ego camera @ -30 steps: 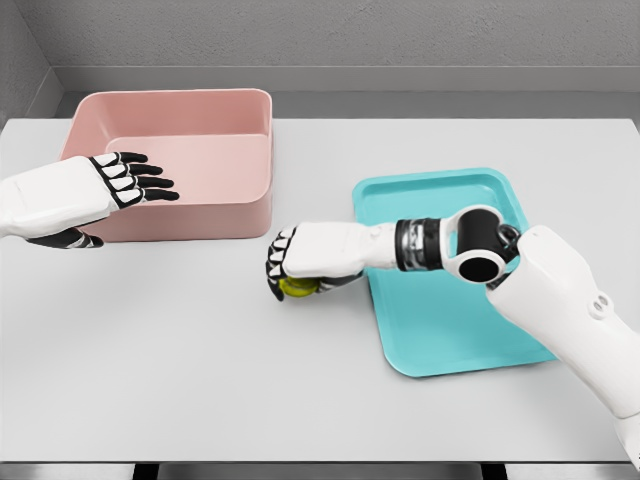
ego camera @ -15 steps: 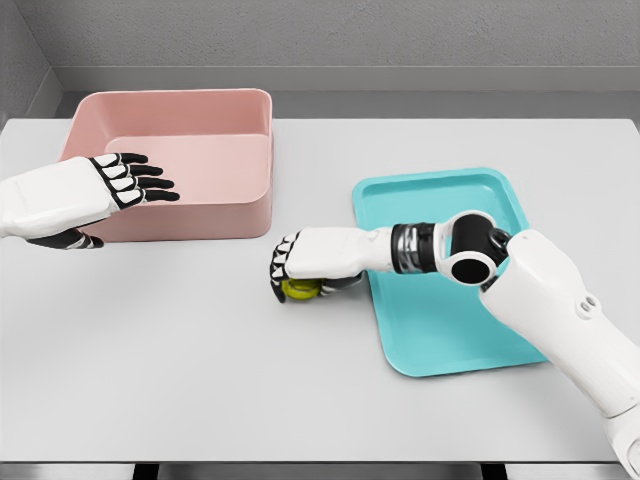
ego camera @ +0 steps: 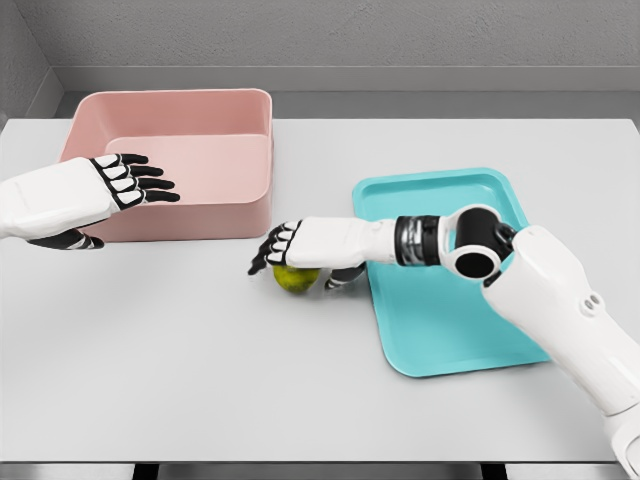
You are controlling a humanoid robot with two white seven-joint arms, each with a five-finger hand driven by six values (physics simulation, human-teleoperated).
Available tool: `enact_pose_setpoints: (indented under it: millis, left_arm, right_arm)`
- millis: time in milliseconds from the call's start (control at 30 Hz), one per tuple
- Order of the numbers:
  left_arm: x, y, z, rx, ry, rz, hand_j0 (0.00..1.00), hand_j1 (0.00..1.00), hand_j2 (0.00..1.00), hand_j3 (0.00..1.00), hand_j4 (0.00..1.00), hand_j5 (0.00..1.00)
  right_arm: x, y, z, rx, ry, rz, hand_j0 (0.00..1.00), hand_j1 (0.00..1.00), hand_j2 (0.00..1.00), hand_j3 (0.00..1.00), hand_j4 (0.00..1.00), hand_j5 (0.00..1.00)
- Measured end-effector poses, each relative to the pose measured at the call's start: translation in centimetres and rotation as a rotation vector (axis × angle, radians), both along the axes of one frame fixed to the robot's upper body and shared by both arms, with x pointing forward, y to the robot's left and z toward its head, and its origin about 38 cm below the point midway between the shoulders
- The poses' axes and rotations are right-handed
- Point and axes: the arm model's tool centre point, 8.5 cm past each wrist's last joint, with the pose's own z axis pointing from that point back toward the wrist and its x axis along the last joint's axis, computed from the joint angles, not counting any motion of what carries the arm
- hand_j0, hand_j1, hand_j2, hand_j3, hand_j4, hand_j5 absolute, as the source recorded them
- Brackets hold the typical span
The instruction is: Put the tennis from the blue tray into the pink basket with both arms
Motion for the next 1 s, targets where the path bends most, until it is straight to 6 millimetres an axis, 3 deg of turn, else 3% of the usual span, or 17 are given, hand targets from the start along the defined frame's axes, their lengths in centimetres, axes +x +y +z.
enact_pose_setpoints:
  millis: [100,200,267,400,500,600,733,1000]
  left_arm:
    - [0.0,0.0,0.0,0.0,0.0,0.0,1.0,1.0,1.0,1.0,1.0,1.0]
    - [0.0,-0.1,-0.1,-0.003,0.002,-0.002,1.0,1.0,1.0,1.0,1.0,1.0]
    - [0.0,-0.3,-0.3,-0.006,0.002,-0.006,1.0,1.0,1.0,1.0,1.0,1.0]
    - [0.2,-1.9,-1.9,0.008,-0.001,-0.037,1.0,1.0,1.0,1.0,1.0,1.0]
    - [0.1,-3.0,-3.1,0.016,0.005,-0.06,1.0,1.0,1.0,1.0,1.0,1.0]
    - [0.2,-4.4,-4.0,0.018,0.002,-0.086,1.0,1.0,1.0,1.0,1.0,1.0]
    - [0.3,-6.3,-4.9,0.019,-0.003,-0.125,1.0,1.0,1.0,1.0,1.0,1.0]
    - [0.9,-10.9,-5.7,0.038,-0.005,-0.236,1.0,1.0,1.0,1.0,1.0,1.0]
  right_arm:
    - [-0.2,-0.4,2.6,0.053,-0.061,-0.001,1.0,1.0,1.0,1.0,1.0,1.0]
    - [-1.2,-2.6,4.3,0.116,-0.106,-0.039,1.0,1.0,1.0,1.0,1.0,1.0]
    - [-1.5,-5.7,5.9,0.158,-0.151,-0.108,1.0,1.0,1.0,1.0,1.0,1.0]
    - [-1.7,-14.6,9.6,0.261,-0.216,-0.297,1.0,1.0,1.0,1.0,1.0,1.0]
    - [-3.6,-20.7,8.9,0.32,-0.177,-0.436,1.0,1.0,1.0,1.0,1.0,1.0]
    - [-4.7,-24.3,9.6,0.365,-0.191,-0.52,1.0,1.0,1.0,1.0,1.0,1.0]
    - [-6.2,-26.0,7.9,0.38,-0.142,-0.571,1.0,1.0,1.0,1.0,1.0,1.0]
    - [-6.4,-26.5,6.9,0.43,-0.11,-0.601,1.0,1.0,1.0,1.0,1.0,1.0]
